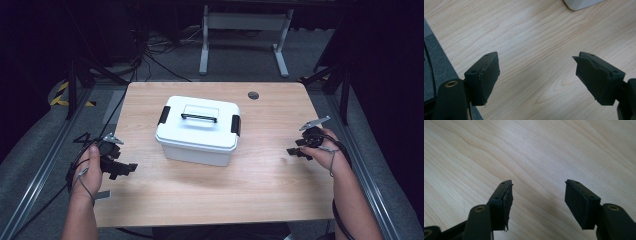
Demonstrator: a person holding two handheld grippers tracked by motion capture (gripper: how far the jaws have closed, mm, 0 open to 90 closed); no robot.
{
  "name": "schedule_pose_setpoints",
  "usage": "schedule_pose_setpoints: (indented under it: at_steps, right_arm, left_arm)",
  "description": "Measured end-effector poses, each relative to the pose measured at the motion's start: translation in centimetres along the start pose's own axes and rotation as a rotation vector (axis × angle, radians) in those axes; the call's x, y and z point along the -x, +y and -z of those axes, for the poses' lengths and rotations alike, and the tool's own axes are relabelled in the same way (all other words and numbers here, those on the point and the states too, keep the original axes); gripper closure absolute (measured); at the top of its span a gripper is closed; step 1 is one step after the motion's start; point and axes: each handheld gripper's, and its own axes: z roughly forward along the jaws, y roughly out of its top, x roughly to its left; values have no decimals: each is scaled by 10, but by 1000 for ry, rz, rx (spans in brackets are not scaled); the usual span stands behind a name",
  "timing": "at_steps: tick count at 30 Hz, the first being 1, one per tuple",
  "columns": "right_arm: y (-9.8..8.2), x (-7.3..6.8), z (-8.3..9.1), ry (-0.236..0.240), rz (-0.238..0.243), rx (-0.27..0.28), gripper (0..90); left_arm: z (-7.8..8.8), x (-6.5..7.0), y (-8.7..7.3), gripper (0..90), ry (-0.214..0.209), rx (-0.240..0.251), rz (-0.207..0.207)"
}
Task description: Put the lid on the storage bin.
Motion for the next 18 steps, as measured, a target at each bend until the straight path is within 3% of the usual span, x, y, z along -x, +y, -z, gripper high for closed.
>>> schedule_pose_setpoints:
  at_steps: [10, 15, 18]
  right_arm:
    - [-9, -3, -10, -9, 3, -62, 398]
    - [-10, -5, -10, -23, 2, -48, 389]
    - [-11, -7, -7, -22, -27, -14, 387]
  left_arm:
    - [-3, 2, 3, 198, -6, -12, -17]
    - [-5, 4, 7, 197, -22, -37, -44]
    - [-6, 6, 11, 202, -51, -69, -32]
